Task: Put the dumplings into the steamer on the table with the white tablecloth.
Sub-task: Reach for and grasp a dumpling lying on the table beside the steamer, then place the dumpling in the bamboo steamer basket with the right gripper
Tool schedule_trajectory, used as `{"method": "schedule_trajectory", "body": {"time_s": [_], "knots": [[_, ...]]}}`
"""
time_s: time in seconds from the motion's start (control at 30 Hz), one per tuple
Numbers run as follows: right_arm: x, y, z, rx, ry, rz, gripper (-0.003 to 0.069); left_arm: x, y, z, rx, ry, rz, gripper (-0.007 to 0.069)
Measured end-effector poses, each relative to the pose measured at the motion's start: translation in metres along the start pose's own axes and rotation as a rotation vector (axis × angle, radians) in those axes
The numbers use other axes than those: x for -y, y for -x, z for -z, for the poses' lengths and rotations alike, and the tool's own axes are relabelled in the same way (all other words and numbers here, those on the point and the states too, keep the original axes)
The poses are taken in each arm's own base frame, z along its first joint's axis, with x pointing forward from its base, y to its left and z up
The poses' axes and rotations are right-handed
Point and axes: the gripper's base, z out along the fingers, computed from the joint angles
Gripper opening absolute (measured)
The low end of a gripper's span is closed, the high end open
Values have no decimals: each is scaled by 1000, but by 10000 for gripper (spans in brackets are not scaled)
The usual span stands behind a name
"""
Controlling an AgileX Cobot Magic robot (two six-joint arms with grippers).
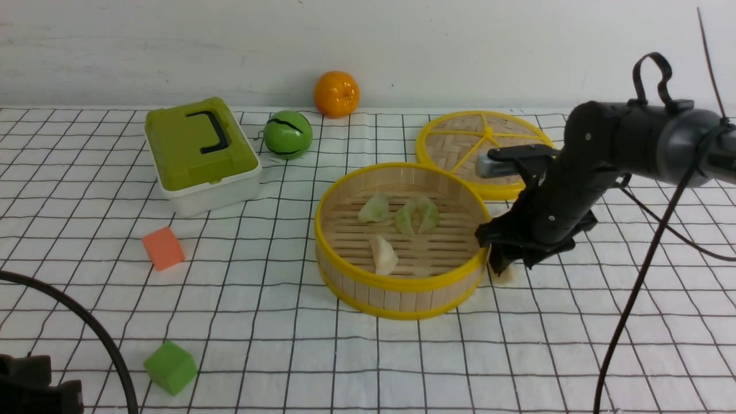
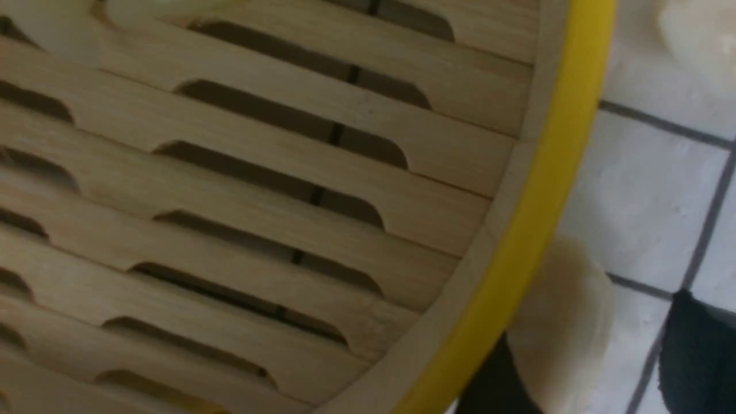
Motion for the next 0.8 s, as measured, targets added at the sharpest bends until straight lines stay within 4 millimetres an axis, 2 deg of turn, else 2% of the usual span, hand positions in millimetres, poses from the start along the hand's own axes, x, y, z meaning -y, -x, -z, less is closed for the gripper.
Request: {"method": "schedule_trajectory", "body": {"time_s": [0.13,0.3,0.43,0.63,0.67,0.7,0.77,0.8], "knots": [[1,-2,-6,-16,2,-4,235,0,0,0,0,0,0,-11],[1,-2,-5,-23,-1,-16,237,0,0,0,0,0,0,-10],[1,-3,5,-29,-22,-41,237,0,0,0,0,0,0,-7],[-5,4,61,90,-65,-25,237,0,0,0,0,1,-1,-3],[-10,5,73,125,-54,-15,237,0,0,0,2,2,-3,-2],[-13,6,75,133,-50,-10,237,0,0,0,2,2,-3,-2],[-39,6,91,201,-3,55,237,0,0,0,3,2,-3,-1],[-42,6,93,208,4,67,237,0,0,0,3,2,-3,-1]]}}
